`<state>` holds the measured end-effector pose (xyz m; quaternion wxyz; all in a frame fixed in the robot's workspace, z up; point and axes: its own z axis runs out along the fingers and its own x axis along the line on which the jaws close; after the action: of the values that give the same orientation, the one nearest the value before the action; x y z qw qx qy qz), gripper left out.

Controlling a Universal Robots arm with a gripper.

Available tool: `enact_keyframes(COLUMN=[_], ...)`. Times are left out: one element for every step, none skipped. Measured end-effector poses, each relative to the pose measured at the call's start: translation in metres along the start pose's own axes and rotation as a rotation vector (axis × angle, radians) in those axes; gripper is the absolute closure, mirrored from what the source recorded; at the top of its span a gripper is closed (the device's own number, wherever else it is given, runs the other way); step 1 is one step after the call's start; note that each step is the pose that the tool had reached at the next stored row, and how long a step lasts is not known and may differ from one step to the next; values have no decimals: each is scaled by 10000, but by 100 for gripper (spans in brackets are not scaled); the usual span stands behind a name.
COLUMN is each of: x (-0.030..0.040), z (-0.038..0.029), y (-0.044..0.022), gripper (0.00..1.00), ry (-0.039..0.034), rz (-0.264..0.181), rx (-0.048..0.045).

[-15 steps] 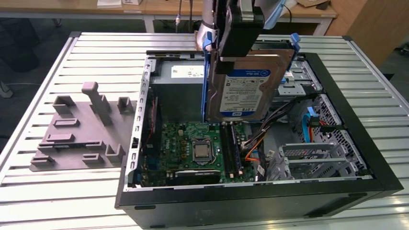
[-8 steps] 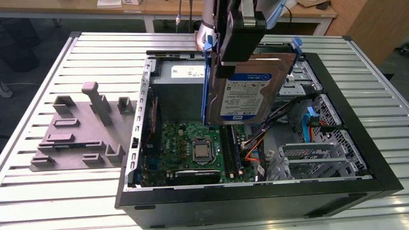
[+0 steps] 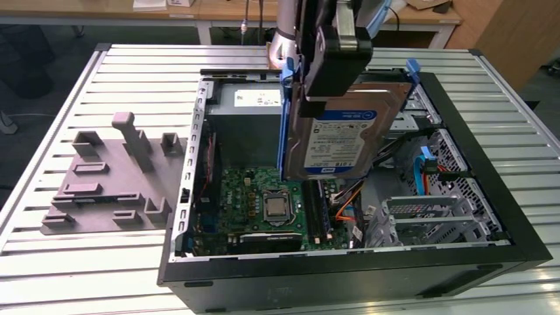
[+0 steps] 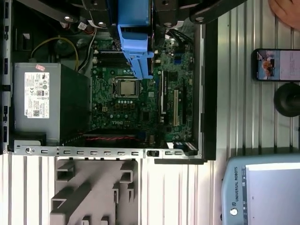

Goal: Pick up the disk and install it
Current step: 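Insert the disk into the insertion slot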

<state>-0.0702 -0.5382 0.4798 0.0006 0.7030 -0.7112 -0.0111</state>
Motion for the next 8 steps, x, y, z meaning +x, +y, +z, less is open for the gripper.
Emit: enact_keyframes(x=[7,10,13,16,18,18,19,20], z=[0,0,0,0,0,0,-1,-1], y=[-15,-36,-58,-86,-113,-140,-166,-191], gripper=[64,64,64,64,64,64,64,64], ry=[0,0,0,0,0,0,0,0], rz=[0,0,-1,-1,0,0,0,0], rx=[0,0,0,0,0,0,0,0])
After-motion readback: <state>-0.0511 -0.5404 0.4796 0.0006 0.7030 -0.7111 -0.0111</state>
